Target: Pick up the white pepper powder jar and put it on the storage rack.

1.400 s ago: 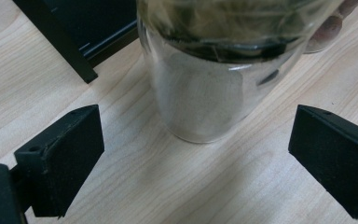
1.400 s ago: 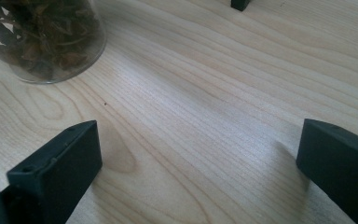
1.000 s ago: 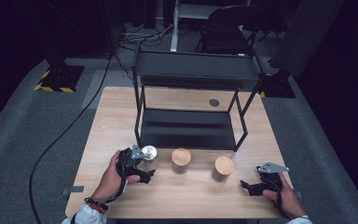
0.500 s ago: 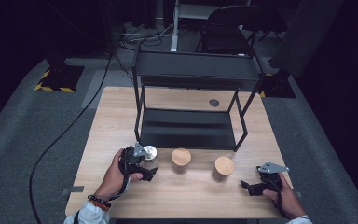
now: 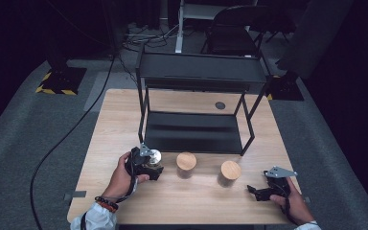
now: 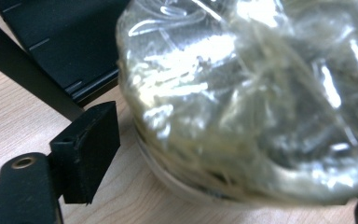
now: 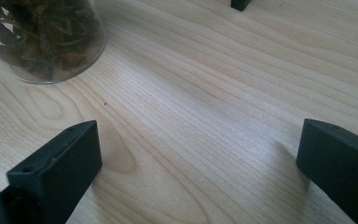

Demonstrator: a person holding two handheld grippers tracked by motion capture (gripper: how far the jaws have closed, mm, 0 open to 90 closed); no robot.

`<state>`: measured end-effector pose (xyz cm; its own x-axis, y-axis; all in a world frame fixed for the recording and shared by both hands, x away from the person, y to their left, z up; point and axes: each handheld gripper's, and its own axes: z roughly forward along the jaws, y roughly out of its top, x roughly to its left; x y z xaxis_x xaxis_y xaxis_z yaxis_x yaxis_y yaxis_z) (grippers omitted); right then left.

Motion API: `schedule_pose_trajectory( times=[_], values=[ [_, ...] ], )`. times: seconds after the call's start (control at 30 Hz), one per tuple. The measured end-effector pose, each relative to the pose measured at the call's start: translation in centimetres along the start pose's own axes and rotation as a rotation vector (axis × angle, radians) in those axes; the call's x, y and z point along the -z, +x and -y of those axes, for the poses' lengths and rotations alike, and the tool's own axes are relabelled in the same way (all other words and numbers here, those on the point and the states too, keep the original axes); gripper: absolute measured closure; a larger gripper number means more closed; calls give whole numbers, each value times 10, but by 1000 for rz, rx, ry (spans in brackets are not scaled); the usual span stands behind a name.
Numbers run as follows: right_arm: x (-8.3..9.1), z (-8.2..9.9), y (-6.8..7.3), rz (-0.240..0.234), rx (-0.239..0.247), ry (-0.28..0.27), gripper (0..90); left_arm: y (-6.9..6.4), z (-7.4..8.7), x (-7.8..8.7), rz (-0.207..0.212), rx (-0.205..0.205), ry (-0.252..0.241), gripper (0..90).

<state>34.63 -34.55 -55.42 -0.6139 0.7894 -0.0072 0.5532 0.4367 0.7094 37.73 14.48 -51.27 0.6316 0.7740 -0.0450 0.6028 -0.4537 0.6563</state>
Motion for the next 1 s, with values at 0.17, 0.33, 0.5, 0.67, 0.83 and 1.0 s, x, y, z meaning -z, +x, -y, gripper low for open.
schedule_pose_trajectory(
  times=[0.17, 0.33, 0.5, 0.67, 0.83, 1.0],
  values=[
    [0, 0, 0, 0, 0, 0, 0, -1, 1, -5, 18, -10, 0, 229],
    [0, 0, 0, 0, 0, 0, 0, -5, 2, -9, -11, -40, -1, 294],
    [0, 0, 0, -1, 0, 0, 0, -6, 1, -8, -26, -42, 2, 297],
    [0, 0, 0, 0, 0, 0, 0, -7, 0, -8, -32, -41, 13, 298],
    [0, 0, 0, -1, 0, 0, 0, -9, -2, -7, -40, -52, 22, 298],
    [0, 0, 0, 0, 0, 0, 0, -10, -5, -4, -43, -53, 10, 298]
  ],
)
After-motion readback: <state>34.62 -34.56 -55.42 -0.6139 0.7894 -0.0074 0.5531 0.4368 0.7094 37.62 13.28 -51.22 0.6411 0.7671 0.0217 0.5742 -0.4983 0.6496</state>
